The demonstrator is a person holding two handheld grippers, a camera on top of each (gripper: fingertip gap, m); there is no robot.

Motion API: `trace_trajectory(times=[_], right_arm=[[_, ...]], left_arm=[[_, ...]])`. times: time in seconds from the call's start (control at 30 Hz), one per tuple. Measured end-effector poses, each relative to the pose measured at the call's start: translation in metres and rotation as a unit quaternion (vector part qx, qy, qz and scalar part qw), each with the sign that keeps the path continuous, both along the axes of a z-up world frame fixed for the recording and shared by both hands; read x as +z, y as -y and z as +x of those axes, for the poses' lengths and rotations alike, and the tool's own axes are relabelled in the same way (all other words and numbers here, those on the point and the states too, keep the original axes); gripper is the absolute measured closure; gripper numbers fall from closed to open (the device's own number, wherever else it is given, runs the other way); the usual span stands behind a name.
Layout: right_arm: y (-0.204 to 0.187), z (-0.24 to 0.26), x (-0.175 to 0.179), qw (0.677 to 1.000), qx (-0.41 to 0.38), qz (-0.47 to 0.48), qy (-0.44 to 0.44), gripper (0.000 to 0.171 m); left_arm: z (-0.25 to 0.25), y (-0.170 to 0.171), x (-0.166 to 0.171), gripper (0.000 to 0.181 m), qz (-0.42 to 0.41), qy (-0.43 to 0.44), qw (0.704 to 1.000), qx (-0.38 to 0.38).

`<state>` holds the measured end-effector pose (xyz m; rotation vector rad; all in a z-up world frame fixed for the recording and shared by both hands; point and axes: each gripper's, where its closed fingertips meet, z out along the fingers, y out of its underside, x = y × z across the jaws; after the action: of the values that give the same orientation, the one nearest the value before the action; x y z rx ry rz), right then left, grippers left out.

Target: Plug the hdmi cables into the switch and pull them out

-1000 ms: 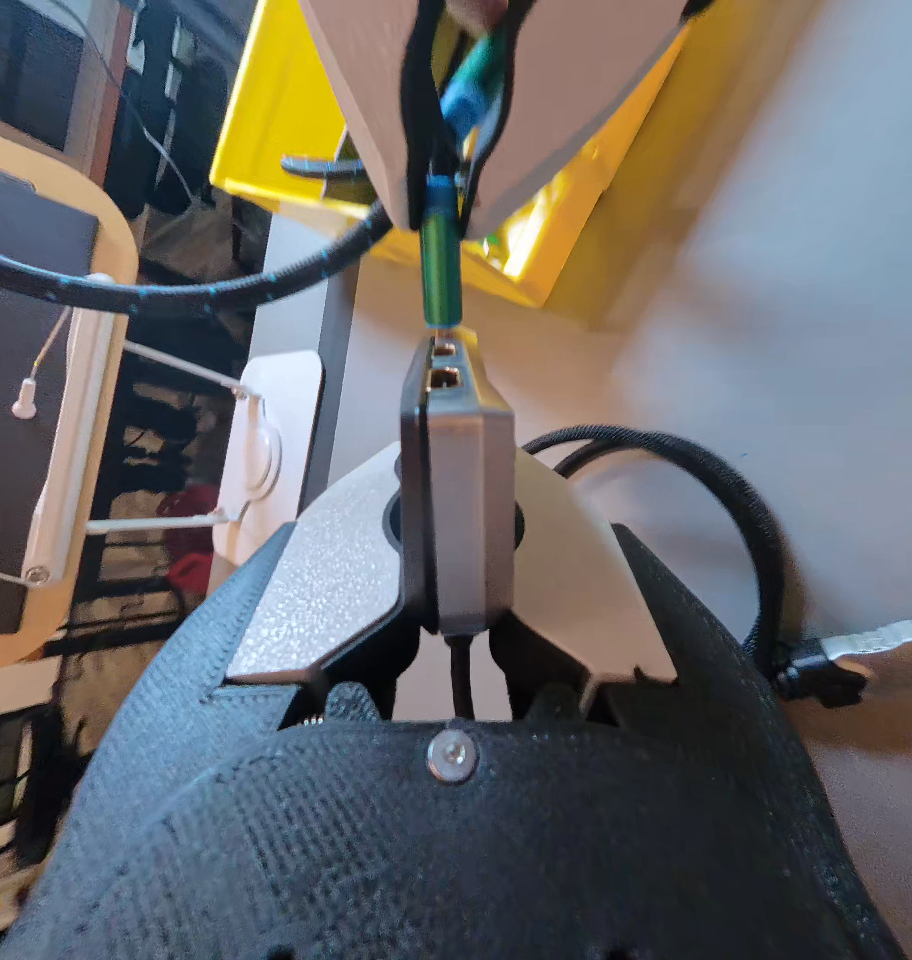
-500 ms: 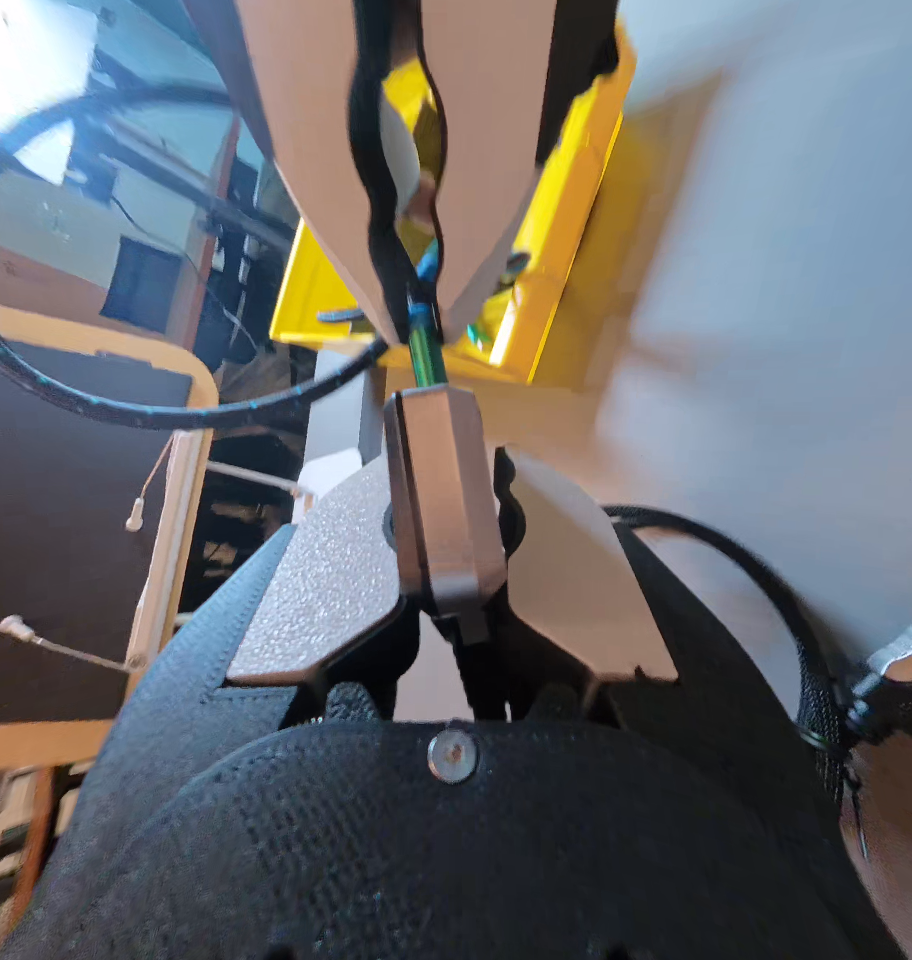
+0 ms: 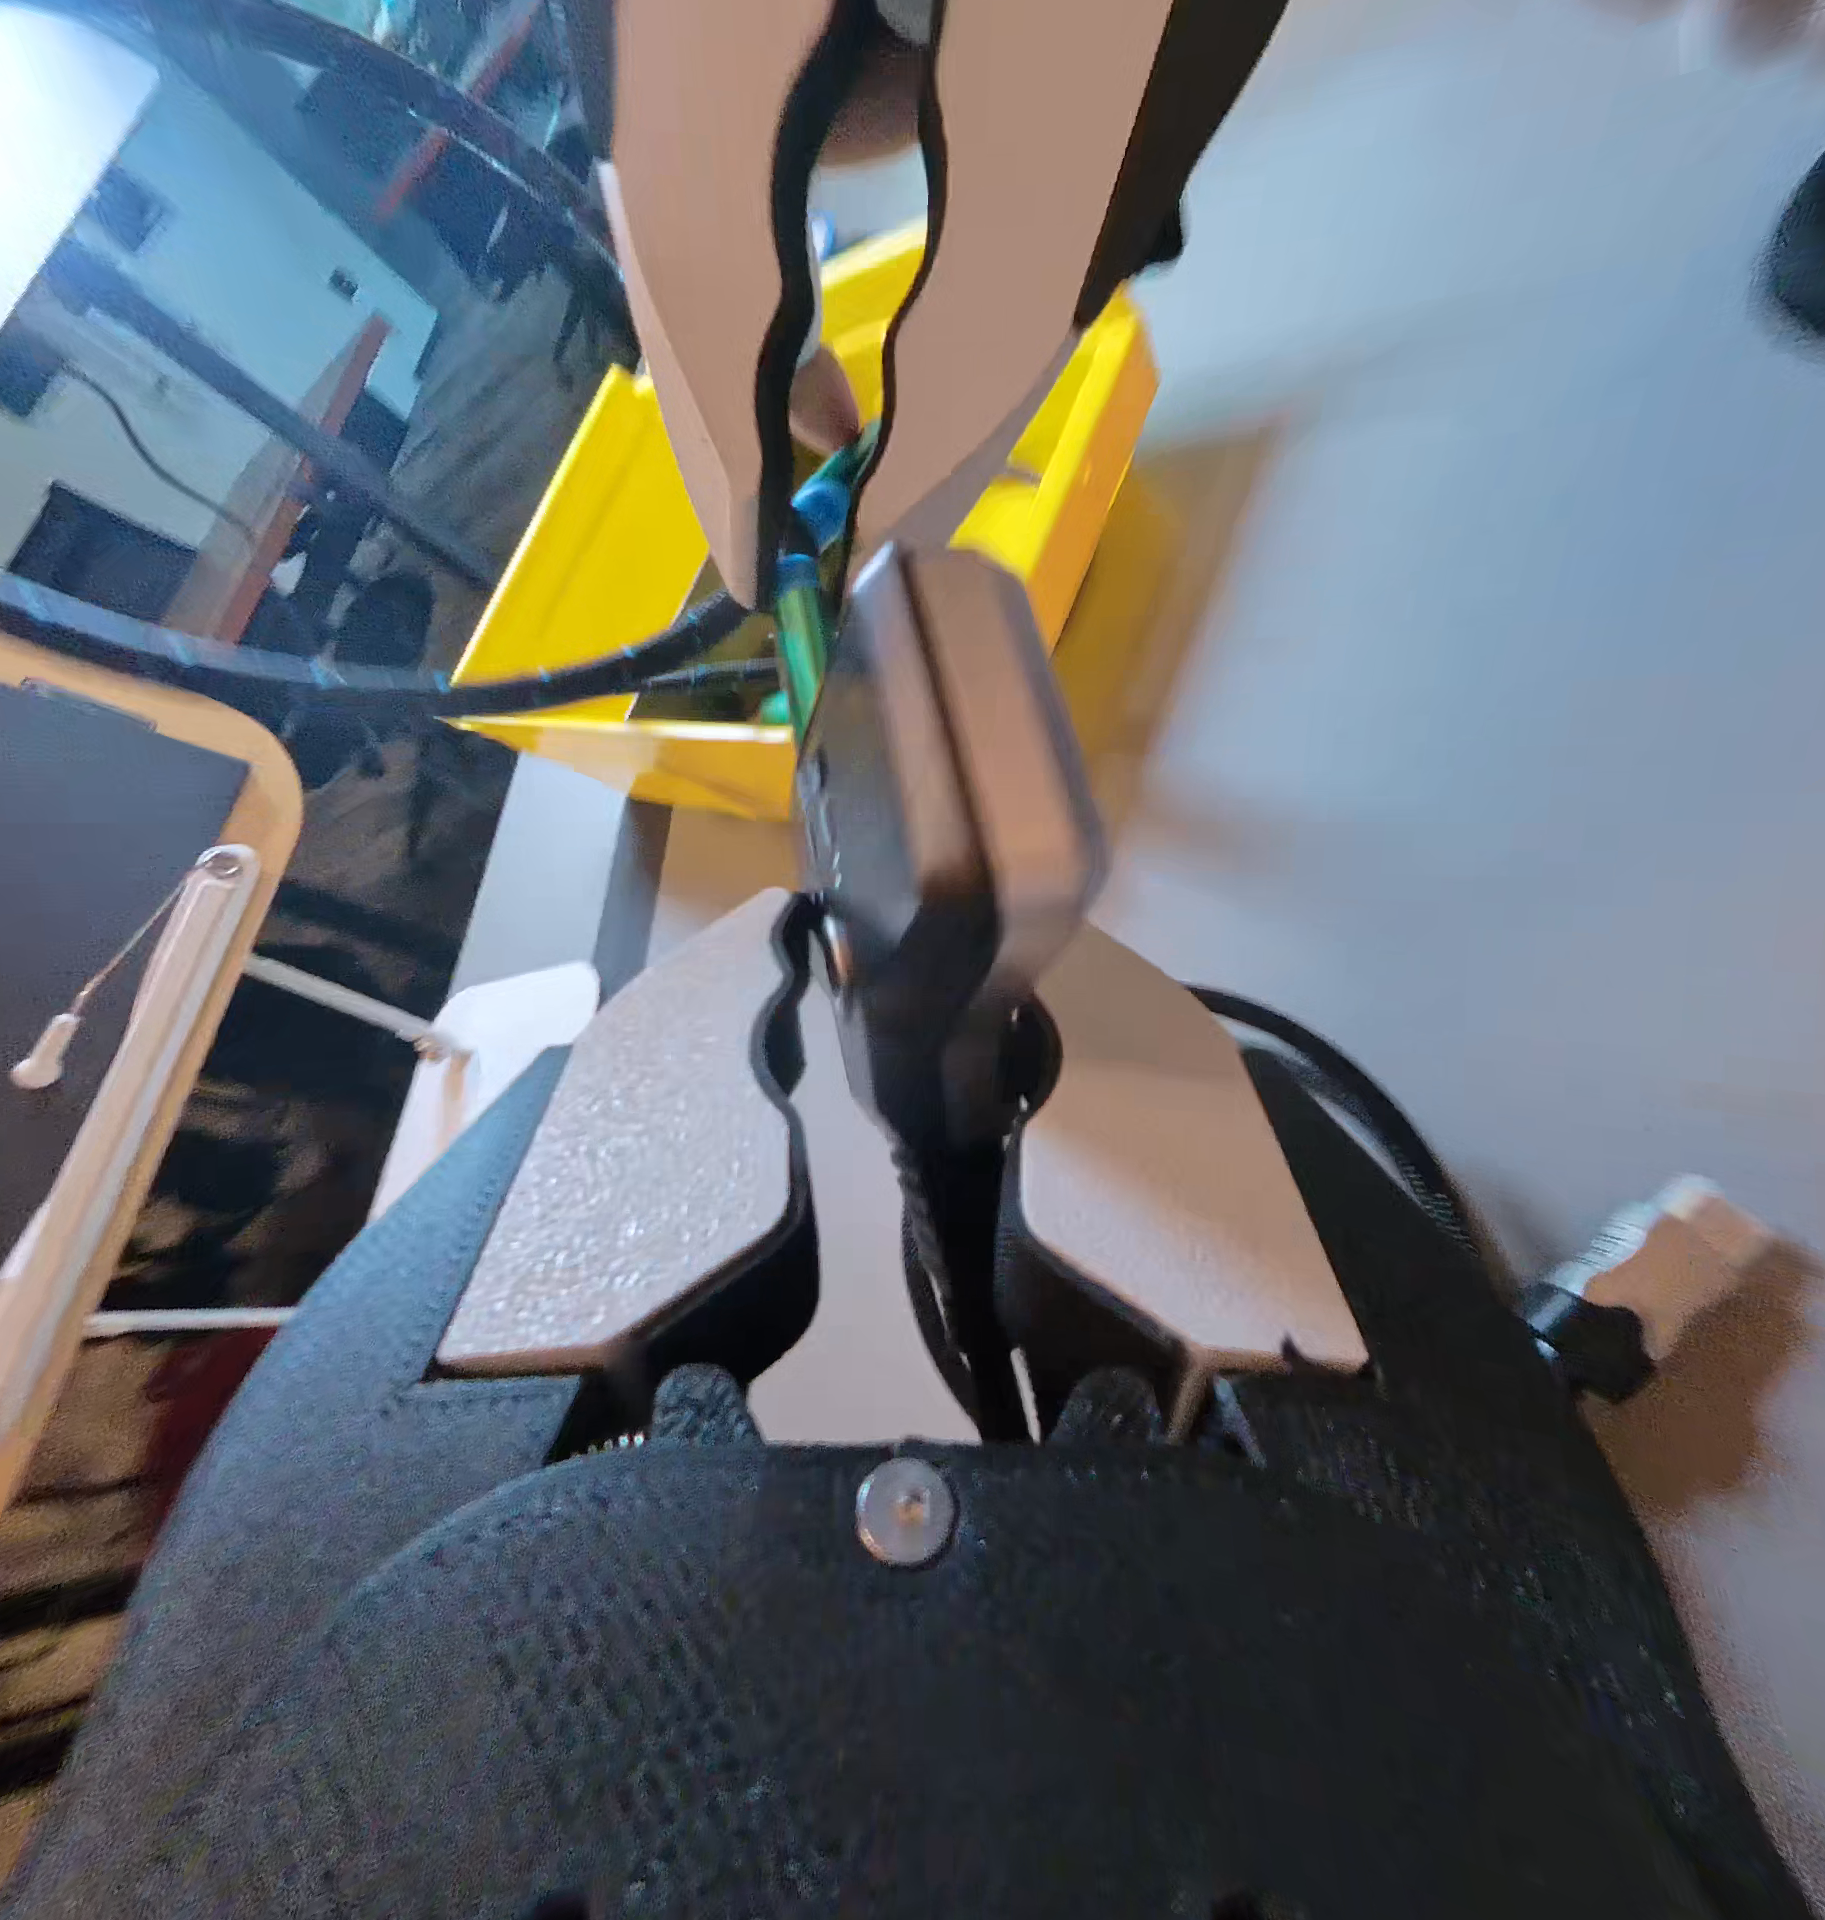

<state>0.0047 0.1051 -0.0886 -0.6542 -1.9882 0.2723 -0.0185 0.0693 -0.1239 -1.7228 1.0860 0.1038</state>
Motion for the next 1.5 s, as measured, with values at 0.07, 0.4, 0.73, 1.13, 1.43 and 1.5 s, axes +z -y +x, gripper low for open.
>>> trace_trajectory(times=[0.07, 0.4, 0.73, 1.13, 1.43, 1.5], right_arm=[[0.002, 0.001, 0.015, 0.999, 0.007, 0.017, -0.037, 0.16], [0.028, -0.013, 0.053, 0.963, 0.049, 0.188, -0.186, 0.16], [0.025, -0.03, 0.064, 0.903, 0.006, 0.287, -0.321, 0.16], [0.006, -0.033, 0.063, 0.897, -0.032, 0.286, -0.337, 0.16], [-0.087, 0.023, 0.093, 0.884, -0.178, 0.231, -0.364, 0.171], [-0.076, 0.018, 0.086, 0.912, -0.128, 0.158, -0.355, 0.171]], left_arm=[[0.002, 0.017, 0.019, 0.136, -0.03, 0.079, 0.996, -0.034], [-0.042, 0.031, 0.059, 0.131, -0.107, 0.475, 0.867, -0.108], [0.002, 0.02, 0.071, 0.156, -0.184, 0.591, 0.771, -0.149], [-0.002, 0.006, 0.074, 0.158, -0.195, 0.616, 0.758, -0.086], [-0.036, 0.019, 0.095, 0.16, -0.143, 0.626, 0.763, -0.071], [-0.042, 0.02, 0.098, 0.161, -0.122, 0.603, 0.786, -0.053]])
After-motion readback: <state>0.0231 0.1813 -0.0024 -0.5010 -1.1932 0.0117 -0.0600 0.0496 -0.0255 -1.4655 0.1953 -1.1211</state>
